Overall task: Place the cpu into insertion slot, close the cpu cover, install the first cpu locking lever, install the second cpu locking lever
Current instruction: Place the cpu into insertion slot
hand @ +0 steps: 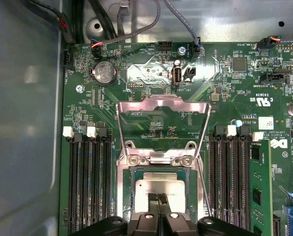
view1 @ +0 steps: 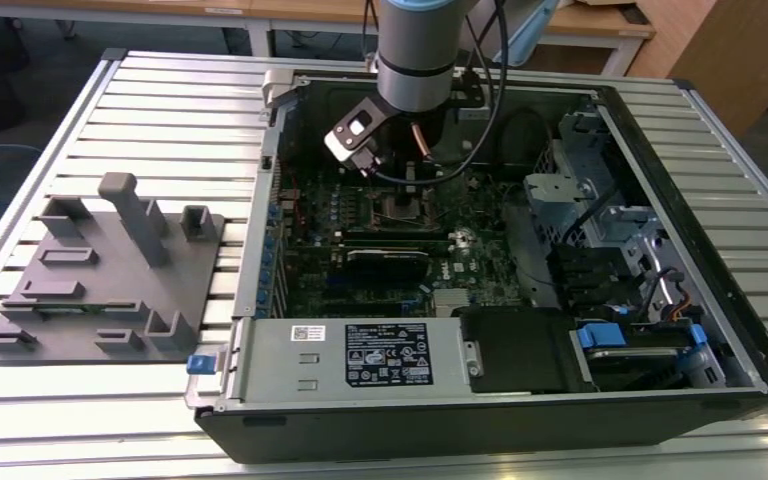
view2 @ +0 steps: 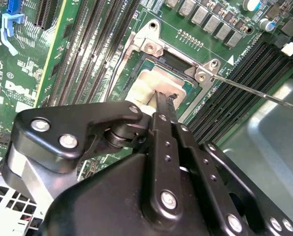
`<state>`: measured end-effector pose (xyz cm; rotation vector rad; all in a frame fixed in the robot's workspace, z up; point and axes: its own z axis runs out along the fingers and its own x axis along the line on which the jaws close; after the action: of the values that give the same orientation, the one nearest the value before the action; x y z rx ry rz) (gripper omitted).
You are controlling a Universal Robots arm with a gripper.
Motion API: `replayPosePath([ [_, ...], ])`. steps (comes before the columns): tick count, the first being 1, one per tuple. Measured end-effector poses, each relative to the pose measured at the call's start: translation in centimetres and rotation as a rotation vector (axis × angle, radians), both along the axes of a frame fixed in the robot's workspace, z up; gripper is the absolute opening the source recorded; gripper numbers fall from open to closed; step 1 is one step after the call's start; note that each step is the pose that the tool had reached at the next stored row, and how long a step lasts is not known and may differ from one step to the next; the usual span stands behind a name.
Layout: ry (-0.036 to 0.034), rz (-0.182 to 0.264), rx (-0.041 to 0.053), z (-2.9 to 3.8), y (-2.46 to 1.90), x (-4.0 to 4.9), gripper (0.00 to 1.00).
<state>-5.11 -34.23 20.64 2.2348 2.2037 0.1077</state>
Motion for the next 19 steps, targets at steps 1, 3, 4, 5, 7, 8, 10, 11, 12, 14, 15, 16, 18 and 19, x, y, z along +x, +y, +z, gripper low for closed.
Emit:
replayPosePath([
  [1, 0.0000, 0.000, 0.0000, 0.01, 0.00, 0.00, 0.10],
  [3, 0.0000, 0.000, 0.0001, 0.03, 0.00, 0.00, 0.10],
  [4, 0.0000, 0.000, 0.0000, 0.04, 0.00, 0.00, 0.10],
  [5, 0.0002, 0.000, 0.0001, 0.05, 0.00, 0.00, 0.10],
  [7, 0.0101, 0.000, 0.0000, 0.04, 0.00, 0.03, 0.10],
  [8, 0.0146, 0.000, -0.0002, 0.05, 0.00, 0.05, 0.10],
  [10, 0.0147, 0.000, -0.0001, 0.05, 0.00, 0.05, 0.10],
  [11, 0.0147, 0.000, -0.0001, 0.04, 0.00, 0.05, 0.10],
  [12, 0.0147, 0.000, 0.0000, 0.04, 0.00, 0.06, 0.10],
  [14, 0.0146, -0.009, 0.0002, 0.01, 0.00, 0.14, 0.10],
  [15, 0.0146, -0.017, 0.0002, 0.00, 0.00, 0.14, 0.10],
  [16, 0.0147, -0.024, 0.0002, 0.00, 0.00, 0.15, 0.10],
  [18, 0.0146, -0.026, 0.0001, 0.00, 0.00, 0.15, 0.10],
  [19, 0.0147, -0.026, 0.0001, 0.00, 0.00, 0.15, 0.10],
])
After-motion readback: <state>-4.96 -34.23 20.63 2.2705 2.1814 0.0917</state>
